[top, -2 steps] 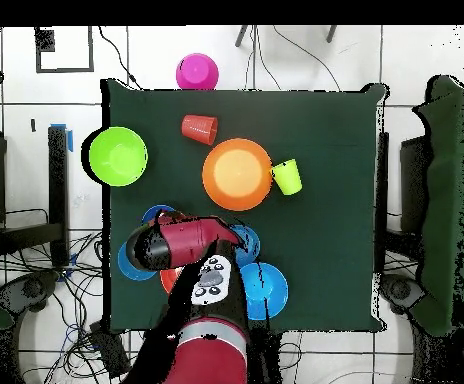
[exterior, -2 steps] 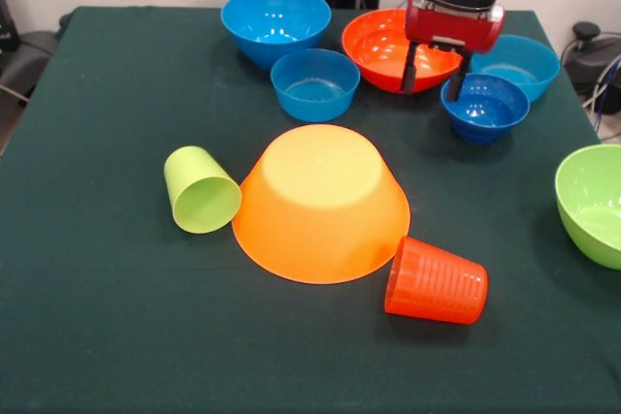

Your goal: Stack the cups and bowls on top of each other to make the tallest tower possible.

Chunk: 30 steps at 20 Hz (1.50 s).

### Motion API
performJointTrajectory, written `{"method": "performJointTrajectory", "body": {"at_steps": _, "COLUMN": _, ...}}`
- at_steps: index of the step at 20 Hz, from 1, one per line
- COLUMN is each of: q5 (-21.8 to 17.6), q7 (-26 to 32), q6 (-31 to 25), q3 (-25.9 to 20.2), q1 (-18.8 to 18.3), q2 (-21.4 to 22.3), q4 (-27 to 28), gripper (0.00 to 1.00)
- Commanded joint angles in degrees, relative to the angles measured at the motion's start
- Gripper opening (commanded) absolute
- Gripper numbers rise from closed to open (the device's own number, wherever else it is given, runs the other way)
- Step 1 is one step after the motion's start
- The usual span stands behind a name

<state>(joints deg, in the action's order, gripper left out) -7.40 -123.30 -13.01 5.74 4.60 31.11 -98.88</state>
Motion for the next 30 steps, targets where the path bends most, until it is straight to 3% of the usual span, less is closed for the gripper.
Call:
{"method": "performJointTrajectory", "body": {"at_steps": 1, "q5": 5.5, "q7": -10.9, "q6": -5.6, "q3": -0.2, "q1": 2.5, "q2": -3.6, "q4": 6.0, "gripper": 1.0}}
{"method": "performJointTrajectory", "body": {"at_steps": 9, "q5": 9.9, "q7": -10.1, "q6": -5.9, "q3": 0.6, "q1": 3.4, "q2": -6.1, "q4": 9.5, "gripper": 1.0}}
{"method": "performJointTrajectory", "body": {"at_steps": 22, "q5": 16.9, "q7": -10.6, "q6": -11.8, "q3": 4.2, "q1": 7.1, "q2": -11.6, "q4": 19.5, "gripper": 1.0}}
{"method": "performJointTrajectory", "body": {"at_steps": 30, "q5": 19.9, "q7": -11.7, "q6": -10.8, "q3": 4.6, "q1": 8.9, "q2": -12.1, "q4": 19.5, "gripper": 1.0}}
